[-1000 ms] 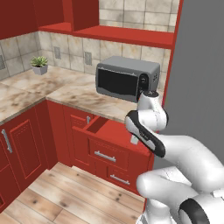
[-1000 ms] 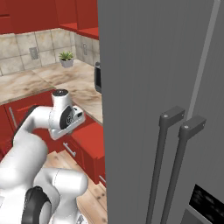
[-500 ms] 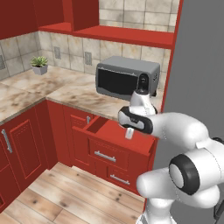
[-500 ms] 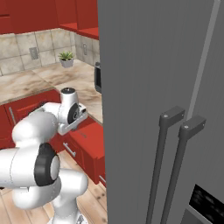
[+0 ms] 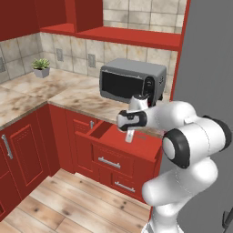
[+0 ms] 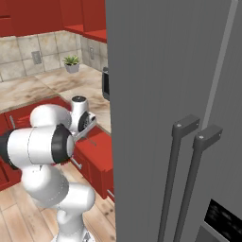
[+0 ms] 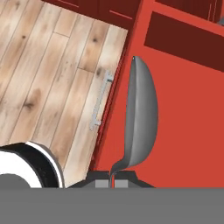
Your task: Organize the utensils by type. Pick up the wooden spoons from the counter and place them in the open cabinet. Then pick up the metallic utensils from the counter and place them in the open drawer.
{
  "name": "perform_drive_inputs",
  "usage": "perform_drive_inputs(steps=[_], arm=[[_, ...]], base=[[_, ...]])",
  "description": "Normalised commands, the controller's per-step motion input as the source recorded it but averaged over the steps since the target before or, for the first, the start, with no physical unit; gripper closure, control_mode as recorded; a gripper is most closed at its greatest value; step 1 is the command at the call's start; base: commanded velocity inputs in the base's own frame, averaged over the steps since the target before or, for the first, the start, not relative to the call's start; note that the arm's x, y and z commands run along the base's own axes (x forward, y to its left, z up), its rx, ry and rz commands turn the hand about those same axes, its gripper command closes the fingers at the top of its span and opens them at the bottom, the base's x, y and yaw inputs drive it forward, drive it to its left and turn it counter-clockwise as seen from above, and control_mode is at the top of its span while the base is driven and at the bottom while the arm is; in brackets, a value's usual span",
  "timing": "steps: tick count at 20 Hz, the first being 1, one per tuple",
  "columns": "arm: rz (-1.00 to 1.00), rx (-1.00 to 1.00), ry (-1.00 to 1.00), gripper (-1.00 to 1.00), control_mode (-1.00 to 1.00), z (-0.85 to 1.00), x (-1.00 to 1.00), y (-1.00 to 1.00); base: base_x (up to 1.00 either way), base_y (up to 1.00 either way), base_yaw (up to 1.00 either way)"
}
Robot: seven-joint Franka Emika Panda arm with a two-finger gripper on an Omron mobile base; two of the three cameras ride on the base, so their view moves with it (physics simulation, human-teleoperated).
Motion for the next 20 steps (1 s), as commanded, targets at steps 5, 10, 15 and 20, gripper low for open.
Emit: perform_drive_inputs(steps=[5,10,15,20], arm=[[0.07,0.0,0.0,1.0,-1.0,-0.39,0.47,0.09],[0.06,0.0,-0.01,1.0,-1.0,-0.29,0.32,0.05],[0.02,0.0,-0.01,1.0,-1.0,-0.31,0.16,0.08],[0.0,0.0,0.0,1.0,-1.0,-0.38,0.06,0.11]], base=[[0.0,0.0,0.0],[0.0,0.0,0.0],[0.0,0.0,0.0],[0.0,0.0,0.0]])
